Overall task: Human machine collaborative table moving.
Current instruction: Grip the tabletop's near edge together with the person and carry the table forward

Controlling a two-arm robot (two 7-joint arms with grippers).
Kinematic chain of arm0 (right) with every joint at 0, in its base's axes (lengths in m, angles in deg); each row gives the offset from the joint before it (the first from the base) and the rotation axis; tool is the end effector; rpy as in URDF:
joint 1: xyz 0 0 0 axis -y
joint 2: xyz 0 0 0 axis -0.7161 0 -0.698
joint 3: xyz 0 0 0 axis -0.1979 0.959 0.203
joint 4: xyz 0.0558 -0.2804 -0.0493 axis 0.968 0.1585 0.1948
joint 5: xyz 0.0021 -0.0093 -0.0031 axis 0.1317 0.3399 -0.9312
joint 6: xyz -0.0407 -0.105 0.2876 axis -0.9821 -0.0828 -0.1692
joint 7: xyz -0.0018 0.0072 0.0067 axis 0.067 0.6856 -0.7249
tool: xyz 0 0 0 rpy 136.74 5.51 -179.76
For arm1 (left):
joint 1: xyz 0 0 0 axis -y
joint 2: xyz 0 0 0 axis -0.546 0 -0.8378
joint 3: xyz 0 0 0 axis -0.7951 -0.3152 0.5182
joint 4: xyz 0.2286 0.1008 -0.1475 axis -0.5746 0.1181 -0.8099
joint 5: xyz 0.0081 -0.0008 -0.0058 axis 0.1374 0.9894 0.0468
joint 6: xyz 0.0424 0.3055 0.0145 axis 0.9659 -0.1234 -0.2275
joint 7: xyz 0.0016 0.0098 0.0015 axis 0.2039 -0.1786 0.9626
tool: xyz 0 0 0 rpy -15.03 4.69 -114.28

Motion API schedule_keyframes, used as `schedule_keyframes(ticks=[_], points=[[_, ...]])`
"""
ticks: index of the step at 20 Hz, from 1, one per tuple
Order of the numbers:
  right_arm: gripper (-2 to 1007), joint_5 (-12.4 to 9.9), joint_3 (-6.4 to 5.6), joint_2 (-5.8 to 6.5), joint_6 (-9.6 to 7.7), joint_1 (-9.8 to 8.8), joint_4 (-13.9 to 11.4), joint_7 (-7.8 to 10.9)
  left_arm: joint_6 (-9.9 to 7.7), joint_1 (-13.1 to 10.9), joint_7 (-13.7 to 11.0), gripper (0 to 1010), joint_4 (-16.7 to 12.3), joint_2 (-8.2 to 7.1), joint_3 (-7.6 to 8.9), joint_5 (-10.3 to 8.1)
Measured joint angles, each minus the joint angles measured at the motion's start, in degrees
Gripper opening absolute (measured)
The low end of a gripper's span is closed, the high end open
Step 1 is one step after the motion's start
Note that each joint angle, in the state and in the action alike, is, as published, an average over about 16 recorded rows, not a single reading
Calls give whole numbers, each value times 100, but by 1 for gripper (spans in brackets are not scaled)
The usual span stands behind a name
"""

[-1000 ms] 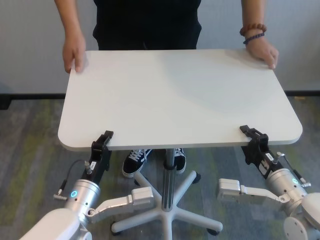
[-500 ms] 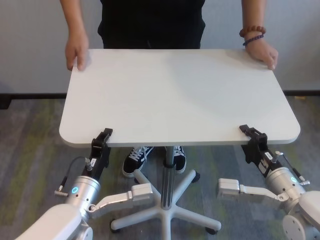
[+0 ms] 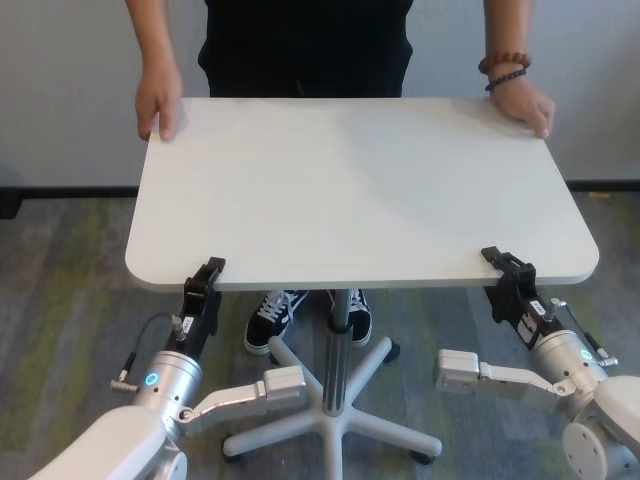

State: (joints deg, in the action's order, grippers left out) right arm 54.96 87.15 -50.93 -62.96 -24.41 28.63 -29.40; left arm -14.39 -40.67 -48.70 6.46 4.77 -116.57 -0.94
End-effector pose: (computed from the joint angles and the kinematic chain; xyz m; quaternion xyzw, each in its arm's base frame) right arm 0.3824 -0.0576 -0.3900 -0.4385 -0.5561 -0.4249 0.5638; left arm 0.3598 -0.0431 -0.3965 0.4218 -0.5778 0.4511 0.5336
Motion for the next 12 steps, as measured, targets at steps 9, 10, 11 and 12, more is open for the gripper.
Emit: schedule_keyframes(ticks=[9, 10, 11, 12], points=[[202, -20, 115, -80, 85, 180, 368, -111, -25, 68, 39, 219, 145, 45, -56, -4], [202, -24, 126, -84, 92, 192, 393, -120, -32, 77, 45, 219, 164, 52, -63, -2], [202, -28, 136, -87, 98, 203, 415, -129, -41, 85, 49, 219, 183, 60, -70, 2], [202, -34, 143, -91, 103, 211, 433, -137, -50, 92, 53, 219, 200, 67, -77, 7]])
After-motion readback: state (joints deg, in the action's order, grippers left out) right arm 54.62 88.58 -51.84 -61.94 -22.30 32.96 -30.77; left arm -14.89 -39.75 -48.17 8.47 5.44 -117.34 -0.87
